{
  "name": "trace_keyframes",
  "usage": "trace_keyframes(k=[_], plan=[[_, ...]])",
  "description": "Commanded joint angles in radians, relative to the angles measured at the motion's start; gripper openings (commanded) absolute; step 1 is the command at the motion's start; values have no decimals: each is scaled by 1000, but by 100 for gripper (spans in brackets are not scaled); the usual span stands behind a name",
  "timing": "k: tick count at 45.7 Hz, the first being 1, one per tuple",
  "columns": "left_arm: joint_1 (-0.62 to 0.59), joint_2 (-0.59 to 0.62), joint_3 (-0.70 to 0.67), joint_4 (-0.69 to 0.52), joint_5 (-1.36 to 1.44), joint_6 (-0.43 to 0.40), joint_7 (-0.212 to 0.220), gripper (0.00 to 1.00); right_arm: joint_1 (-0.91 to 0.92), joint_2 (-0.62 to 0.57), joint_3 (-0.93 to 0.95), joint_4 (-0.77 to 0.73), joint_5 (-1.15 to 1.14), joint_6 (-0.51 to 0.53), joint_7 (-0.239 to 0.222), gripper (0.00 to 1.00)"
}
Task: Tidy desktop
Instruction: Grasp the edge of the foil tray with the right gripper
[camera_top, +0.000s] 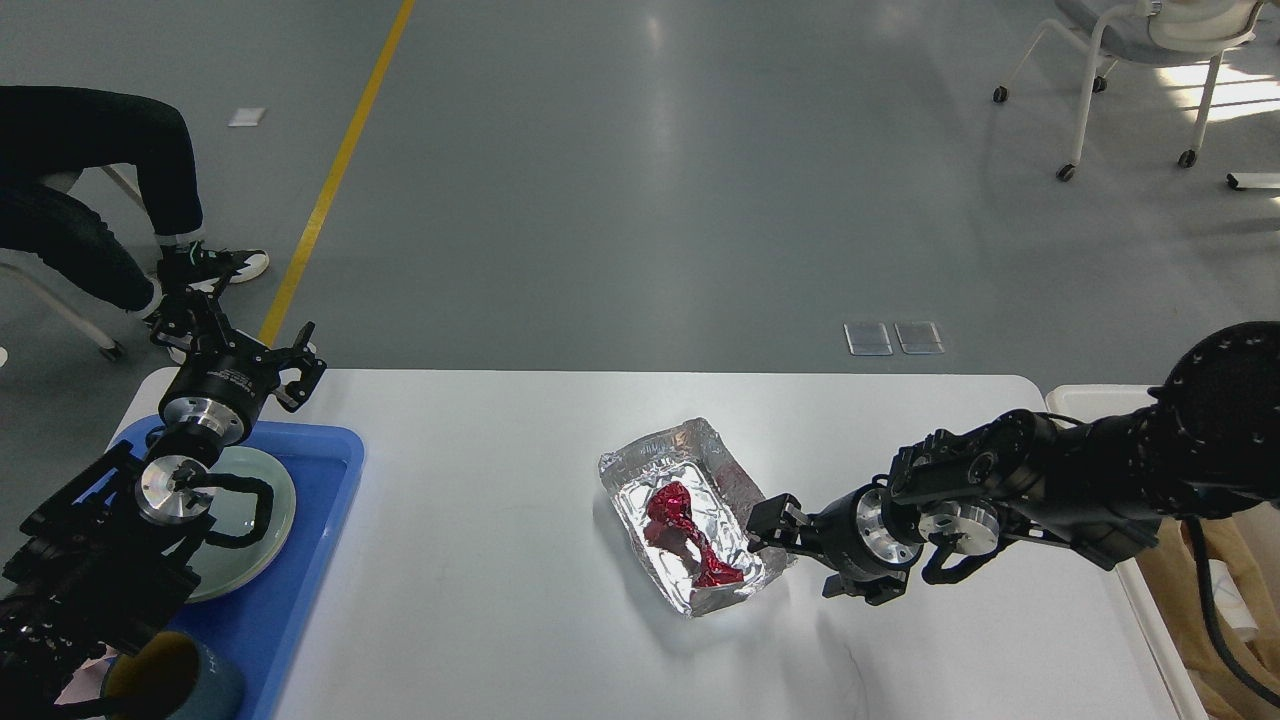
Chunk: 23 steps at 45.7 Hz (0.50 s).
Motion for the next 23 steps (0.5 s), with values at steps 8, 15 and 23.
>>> trace_keyframes(k=[8,15,23], plan=[[0,0,0,0,0,0,0,97,-37,7,36,3,3,-26,0,57],[0,0,0,0,0,0,0,97,-61,11,41,-12,2,-37,0,50],[0,0,0,0,0,0,0,97,-92,50,41,-72,7,-58,0,49]])
